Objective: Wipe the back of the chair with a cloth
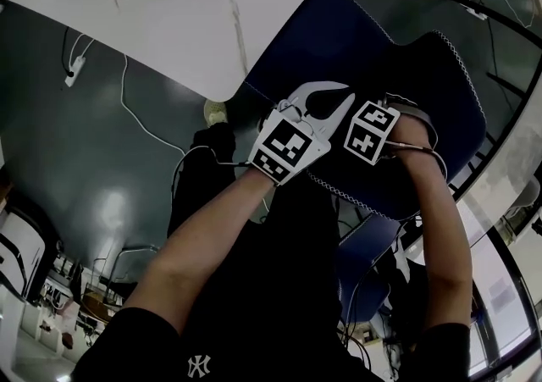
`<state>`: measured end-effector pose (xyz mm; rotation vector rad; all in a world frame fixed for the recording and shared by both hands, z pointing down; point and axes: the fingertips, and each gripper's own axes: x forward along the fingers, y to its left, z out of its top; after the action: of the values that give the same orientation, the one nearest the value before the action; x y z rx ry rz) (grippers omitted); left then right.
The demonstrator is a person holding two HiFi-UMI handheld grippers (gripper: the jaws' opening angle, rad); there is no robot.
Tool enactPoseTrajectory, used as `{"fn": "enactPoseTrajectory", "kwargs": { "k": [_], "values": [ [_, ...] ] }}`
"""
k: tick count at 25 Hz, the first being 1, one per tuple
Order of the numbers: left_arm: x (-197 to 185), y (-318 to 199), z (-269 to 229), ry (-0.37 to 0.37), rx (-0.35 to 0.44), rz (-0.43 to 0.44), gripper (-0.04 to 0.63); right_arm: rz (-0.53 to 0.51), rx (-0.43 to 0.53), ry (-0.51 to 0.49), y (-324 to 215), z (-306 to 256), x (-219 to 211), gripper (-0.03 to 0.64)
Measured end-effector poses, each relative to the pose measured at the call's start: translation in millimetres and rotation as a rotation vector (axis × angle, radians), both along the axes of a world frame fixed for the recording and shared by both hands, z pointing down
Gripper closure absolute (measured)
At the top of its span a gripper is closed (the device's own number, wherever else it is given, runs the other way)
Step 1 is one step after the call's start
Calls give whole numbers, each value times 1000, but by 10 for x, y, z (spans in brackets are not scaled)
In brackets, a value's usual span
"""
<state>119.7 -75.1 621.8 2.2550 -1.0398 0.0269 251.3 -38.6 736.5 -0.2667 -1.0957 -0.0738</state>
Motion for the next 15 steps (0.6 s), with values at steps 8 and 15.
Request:
{"fn": "enactPoseTrajectory", "kwargs": {
  "k": [8, 15],
  "values": [
    [-175, 263, -18, -4, 17, 30, 588, 173, -228, -36, 947, -64, -316, 532],
    [-386, 519, -64, -11, 24, 48, 588, 298, -380, -109, 1446, -271, -661, 532]
  ]
}}
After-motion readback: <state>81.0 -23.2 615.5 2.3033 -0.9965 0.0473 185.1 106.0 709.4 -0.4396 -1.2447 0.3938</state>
